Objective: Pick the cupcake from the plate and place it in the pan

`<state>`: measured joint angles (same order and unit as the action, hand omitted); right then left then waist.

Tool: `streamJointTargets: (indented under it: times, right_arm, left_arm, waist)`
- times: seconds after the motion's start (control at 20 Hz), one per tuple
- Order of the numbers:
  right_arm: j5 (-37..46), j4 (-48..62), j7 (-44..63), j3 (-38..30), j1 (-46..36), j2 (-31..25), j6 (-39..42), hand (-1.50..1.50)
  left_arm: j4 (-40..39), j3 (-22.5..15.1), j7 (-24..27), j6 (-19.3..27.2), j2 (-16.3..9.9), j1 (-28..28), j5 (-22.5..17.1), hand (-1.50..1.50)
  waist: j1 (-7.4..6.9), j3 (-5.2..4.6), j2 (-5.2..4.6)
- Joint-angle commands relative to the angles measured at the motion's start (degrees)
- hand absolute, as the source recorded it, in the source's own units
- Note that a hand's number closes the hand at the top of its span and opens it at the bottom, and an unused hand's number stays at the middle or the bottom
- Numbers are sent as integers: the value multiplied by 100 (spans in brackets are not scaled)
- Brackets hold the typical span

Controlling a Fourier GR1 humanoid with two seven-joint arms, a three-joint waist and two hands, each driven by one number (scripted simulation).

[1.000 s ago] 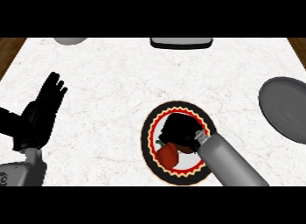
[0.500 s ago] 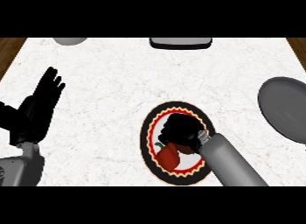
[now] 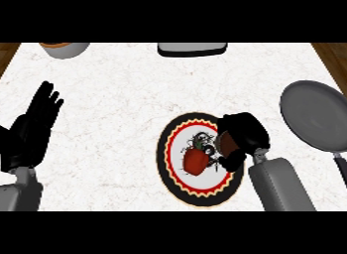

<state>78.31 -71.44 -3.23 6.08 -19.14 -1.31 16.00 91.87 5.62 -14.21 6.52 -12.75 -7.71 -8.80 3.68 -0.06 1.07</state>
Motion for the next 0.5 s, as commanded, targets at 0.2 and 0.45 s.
streamJointTargets:
  times: [0.2,0.45]
  right_arm:
    - [759,-2600,1844,-10,261,120,-328,150]
    - [960,-4397,2438,336,406,128,856,150]
  left_arm:
    - [36,-144,132,-57,119,99,49,0]
    - [-147,-67,411,-233,75,222,27,0]
  waist:
    - [-86,-8,14]
    - [-263,-2,-63]
